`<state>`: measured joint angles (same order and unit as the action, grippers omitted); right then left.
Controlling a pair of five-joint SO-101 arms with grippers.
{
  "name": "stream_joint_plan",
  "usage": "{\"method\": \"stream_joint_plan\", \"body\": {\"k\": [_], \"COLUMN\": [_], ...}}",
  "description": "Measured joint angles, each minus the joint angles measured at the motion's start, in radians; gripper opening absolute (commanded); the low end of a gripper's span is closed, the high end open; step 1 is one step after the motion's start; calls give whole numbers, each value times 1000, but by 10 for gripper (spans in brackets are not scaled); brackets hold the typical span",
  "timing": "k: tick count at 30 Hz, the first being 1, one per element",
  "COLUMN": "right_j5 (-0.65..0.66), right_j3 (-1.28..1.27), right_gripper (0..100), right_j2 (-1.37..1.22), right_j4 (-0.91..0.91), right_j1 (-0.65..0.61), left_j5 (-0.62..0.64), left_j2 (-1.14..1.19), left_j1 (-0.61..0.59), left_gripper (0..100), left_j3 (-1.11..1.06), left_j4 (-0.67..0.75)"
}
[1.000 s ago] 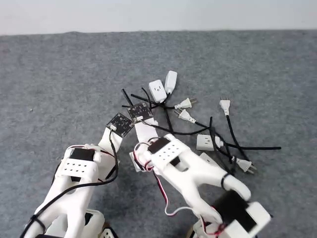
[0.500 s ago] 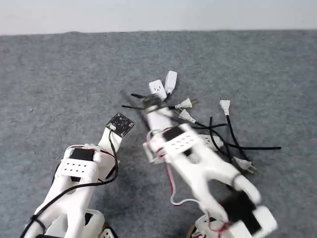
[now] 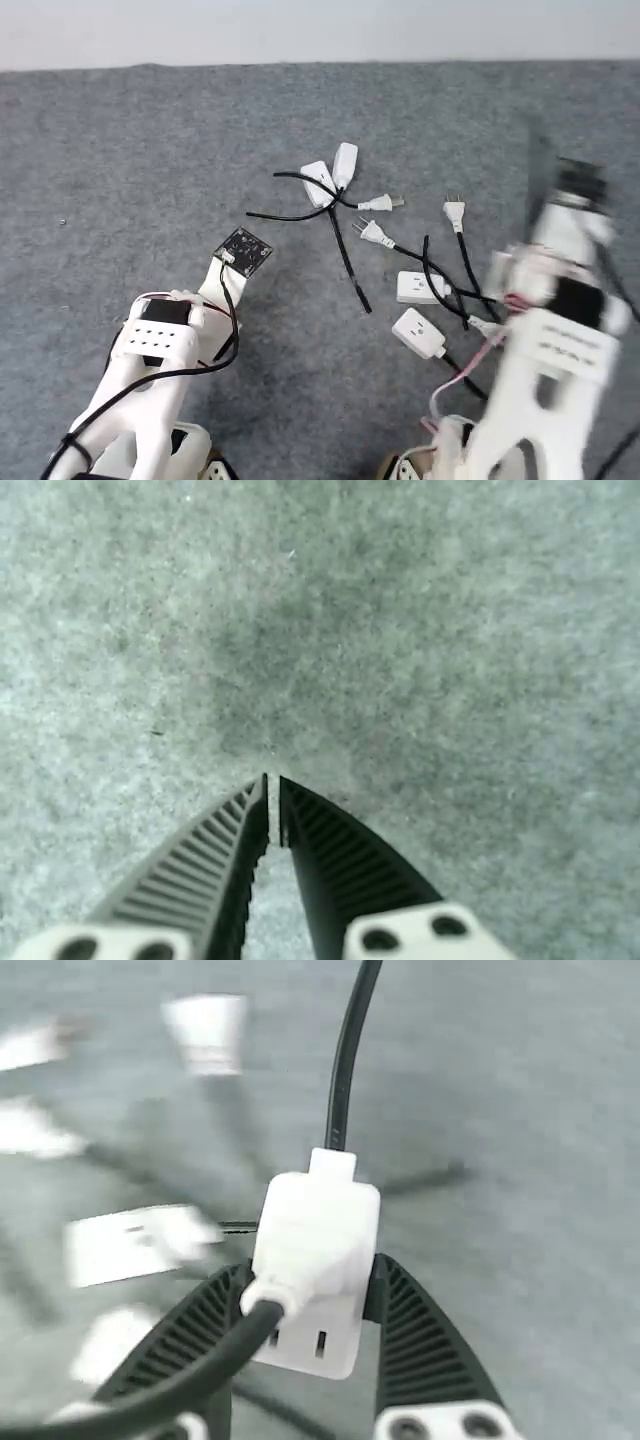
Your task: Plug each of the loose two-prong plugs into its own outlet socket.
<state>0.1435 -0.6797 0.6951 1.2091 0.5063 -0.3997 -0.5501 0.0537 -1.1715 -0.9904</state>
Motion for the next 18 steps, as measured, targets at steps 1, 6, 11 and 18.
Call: {"method": "stream_joint_plan", "body": {"k": [1,6,11,18], "right_j5": [28,135,198,206], "right_j3": [0,-2,-2,133], "right_gripper": [8,8,36,225], "right_j2": [-17,-170,-377,-654], "right_j4": [-18,-212,-388,-443], "right_j1": [83,416,578,678], "left_j5": [0,100,367,512], "left_j2": [0,0,0,0], "left_j1": [0,89,292,620], "left_gripper": [15,16,28,222], "left_j3": [0,0,26,123], "left_j4": [0,0,-3,-3]}}
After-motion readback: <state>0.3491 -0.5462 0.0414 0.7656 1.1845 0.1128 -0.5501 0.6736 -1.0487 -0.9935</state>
